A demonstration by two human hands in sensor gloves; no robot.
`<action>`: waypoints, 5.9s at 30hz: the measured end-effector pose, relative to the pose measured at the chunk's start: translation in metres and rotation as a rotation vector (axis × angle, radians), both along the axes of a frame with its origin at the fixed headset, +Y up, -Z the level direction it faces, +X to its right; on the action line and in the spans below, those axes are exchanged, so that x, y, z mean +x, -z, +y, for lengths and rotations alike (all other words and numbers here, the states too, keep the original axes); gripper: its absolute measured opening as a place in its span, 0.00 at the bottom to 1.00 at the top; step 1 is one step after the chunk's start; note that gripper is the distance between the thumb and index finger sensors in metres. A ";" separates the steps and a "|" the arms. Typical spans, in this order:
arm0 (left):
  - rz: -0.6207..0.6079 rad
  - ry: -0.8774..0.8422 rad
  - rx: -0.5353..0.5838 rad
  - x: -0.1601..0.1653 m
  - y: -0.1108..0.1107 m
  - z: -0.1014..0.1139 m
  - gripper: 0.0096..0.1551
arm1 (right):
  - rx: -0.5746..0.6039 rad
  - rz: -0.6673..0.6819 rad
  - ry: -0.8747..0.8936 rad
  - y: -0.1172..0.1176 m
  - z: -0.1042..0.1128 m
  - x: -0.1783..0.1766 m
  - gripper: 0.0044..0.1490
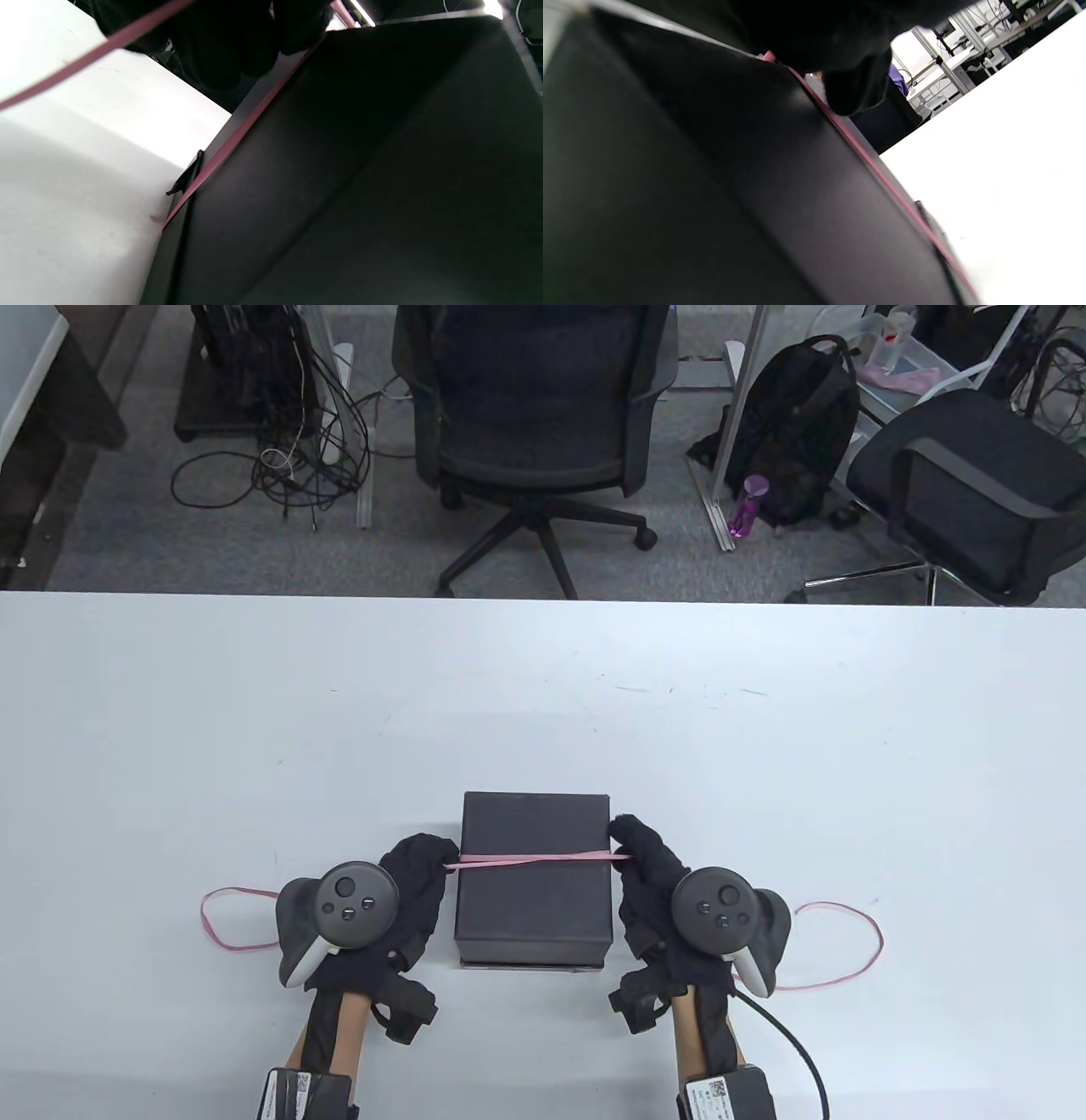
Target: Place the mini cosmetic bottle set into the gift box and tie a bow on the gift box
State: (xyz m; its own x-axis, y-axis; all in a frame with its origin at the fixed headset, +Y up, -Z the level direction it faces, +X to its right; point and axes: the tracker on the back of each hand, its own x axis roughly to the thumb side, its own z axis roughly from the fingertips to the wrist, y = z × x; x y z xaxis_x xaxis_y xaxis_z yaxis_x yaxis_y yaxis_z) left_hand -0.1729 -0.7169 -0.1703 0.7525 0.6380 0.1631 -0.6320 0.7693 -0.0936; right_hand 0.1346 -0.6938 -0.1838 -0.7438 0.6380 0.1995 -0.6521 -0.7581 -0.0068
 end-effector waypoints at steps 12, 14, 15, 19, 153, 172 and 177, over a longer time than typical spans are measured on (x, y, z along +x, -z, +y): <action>0.044 0.237 0.210 0.001 -0.011 0.022 0.23 | 0.051 0.073 -0.120 -0.014 0.031 -0.006 0.26; 0.060 0.282 0.256 0.005 -0.014 0.034 0.23 | -0.004 0.127 -0.134 -0.015 0.035 -0.007 0.26; 0.061 0.310 0.262 0.008 -0.013 0.041 0.23 | -0.047 0.177 -0.135 -0.016 0.039 -0.008 0.26; 0.037 0.417 0.197 0.024 0.007 0.067 0.23 | -0.210 0.389 -0.088 -0.024 0.047 -0.018 0.26; -0.040 -0.759 -0.380 -0.026 0.003 -0.069 0.30 | -0.625 0.273 0.724 0.014 -0.096 -0.001 0.38; -0.205 -0.573 -0.268 -0.011 0.004 -0.058 0.46 | -0.491 0.346 0.827 0.016 -0.083 0.008 0.42; -0.191 -0.599 -0.259 -0.013 0.004 -0.056 0.46 | -0.391 0.397 0.544 0.018 -0.066 0.005 0.52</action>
State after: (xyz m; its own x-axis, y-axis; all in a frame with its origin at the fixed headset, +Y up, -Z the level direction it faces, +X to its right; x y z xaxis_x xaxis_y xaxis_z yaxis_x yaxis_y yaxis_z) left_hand -0.1859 -0.7731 -0.1738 0.2303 0.9721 0.0439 -0.8962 0.2295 -0.3796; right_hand 0.1396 -0.7601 -0.2018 -0.2257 0.9716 0.0709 -0.8305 -0.2300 0.5073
